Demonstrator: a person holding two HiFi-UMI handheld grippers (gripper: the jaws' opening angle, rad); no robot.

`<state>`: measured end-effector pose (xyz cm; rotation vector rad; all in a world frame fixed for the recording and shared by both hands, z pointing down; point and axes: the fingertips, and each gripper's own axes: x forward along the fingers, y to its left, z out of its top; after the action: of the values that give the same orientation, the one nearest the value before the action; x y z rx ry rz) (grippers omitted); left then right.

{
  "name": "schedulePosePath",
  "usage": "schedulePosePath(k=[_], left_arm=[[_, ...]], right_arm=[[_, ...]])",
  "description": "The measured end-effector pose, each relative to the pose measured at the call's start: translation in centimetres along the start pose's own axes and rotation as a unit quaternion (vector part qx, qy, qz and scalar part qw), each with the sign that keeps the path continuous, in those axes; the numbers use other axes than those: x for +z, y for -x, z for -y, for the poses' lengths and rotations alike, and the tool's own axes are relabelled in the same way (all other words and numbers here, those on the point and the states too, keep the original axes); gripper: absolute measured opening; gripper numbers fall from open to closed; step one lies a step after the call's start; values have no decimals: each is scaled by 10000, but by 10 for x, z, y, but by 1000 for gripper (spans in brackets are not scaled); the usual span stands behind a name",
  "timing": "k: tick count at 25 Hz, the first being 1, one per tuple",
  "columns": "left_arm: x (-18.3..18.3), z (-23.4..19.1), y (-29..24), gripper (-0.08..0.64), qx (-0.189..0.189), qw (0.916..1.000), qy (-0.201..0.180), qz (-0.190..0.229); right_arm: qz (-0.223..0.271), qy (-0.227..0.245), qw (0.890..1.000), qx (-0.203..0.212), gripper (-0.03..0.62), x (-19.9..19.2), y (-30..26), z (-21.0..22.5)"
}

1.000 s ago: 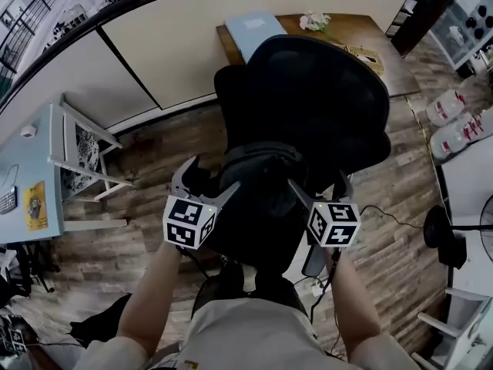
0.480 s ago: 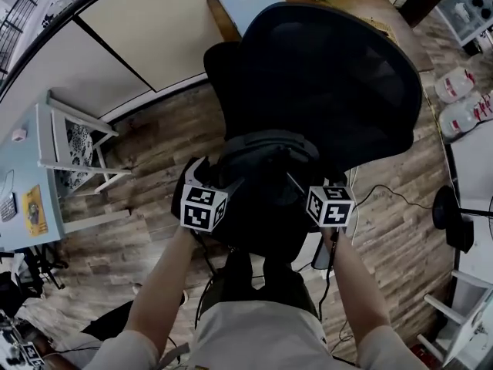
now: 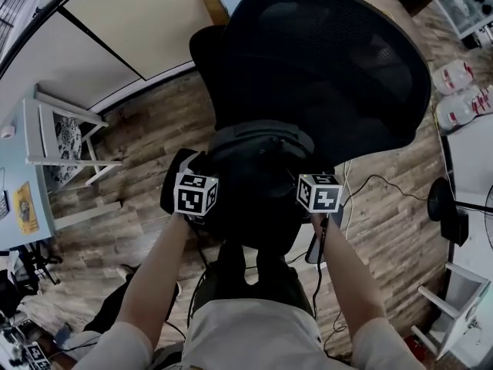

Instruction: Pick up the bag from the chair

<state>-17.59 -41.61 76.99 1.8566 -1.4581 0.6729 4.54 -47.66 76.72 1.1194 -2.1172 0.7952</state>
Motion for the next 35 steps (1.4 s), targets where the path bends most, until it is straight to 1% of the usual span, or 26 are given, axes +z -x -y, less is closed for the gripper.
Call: schedulePosePath(k=[1, 2, 3, 4, 6, 10, 12, 14, 19, 25, 29, 31, 35], left_arm=[[1, -1, 1, 268, 23, 10000, -21, 6], [2, -1, 1, 254, 26, 10000, -34, 5], [2, 1, 2, 213, 12, 10000, -24, 3], [2, 4, 2, 195, -10, 10000, 1, 8], [3, 10, 3, 178, -43, 10000, 1, 23], [2, 14, 13, 132, -50, 9999, -149, -3], [1, 18, 21, 121, -10, 10000, -71, 57], [3, 25, 31, 110, 38, 9998, -9, 213], [23, 37, 65, 100, 26, 9976, -50, 693], [70, 60, 119, 98, -169, 9925, -141, 1204], [112, 74, 162, 94, -281, 9847, -471, 1655], [131, 78, 183, 94, -318, 9806, -556, 1854], [162, 86, 232, 92, -254, 9713, -733, 2248]], right_arm=[[-10, 6, 10000, -31, 393, 0, 0, 0], [-33, 20, 10000, -77, 368, -1, 0, 1], [-66, 41, 9999, -135, 331, -2, 1, 3], [-97, 53, 9998, -183, 296, -3, 2, 6], [-128, 20, 9997, -227, 271, -3, 4, 10], [-78, -115, 9997, -200, 205, -6, 13, -1], [-31, -112, 9997, -205, 187, -7, 23, -6], [41, -103, 9997, -234, 167, -6, 36, -8], [362, 1, 9990, -247, 147, 12, 74, -21], [801, 164, 9963, -248, 138, 57, 146, -36], [1219, 323, 9914, -356, 133, 97, 196, -48], [1437, 463, 9876, -434, 132, 117, 218, -57], [1901, 749, 9780, -427, 130, 151, 264, -78]])
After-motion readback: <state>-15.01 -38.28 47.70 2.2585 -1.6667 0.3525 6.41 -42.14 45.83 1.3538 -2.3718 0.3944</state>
